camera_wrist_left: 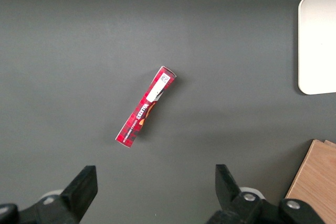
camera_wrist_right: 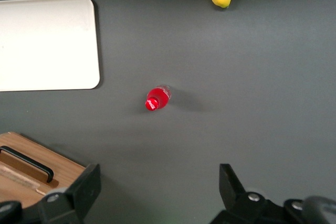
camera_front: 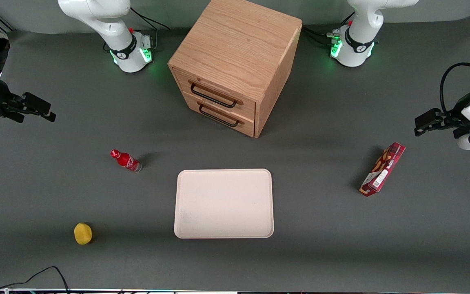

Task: Open upper drawer
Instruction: 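Move the right gripper toward the upper drawer's black handle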

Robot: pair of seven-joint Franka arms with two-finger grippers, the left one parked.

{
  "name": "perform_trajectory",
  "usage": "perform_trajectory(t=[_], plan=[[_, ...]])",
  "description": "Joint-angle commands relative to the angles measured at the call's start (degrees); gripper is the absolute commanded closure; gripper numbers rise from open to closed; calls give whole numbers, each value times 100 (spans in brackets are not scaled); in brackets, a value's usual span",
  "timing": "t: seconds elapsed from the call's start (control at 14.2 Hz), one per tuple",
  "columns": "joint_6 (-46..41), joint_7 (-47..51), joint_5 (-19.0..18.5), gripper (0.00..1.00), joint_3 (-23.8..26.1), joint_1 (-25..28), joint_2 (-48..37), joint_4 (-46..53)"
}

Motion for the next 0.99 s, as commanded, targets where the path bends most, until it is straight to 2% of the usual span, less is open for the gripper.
perform_trajectory(t=[0.0,0.28,0.49,0.92], plan=[[-132,-25,-82,0,20,2,-77,32],[-219,1,-12,0,46,11,-60,94],[-229,-69,15,0,292,20,-52,137],[-123,-42,173,0,1477,99,449,252]])
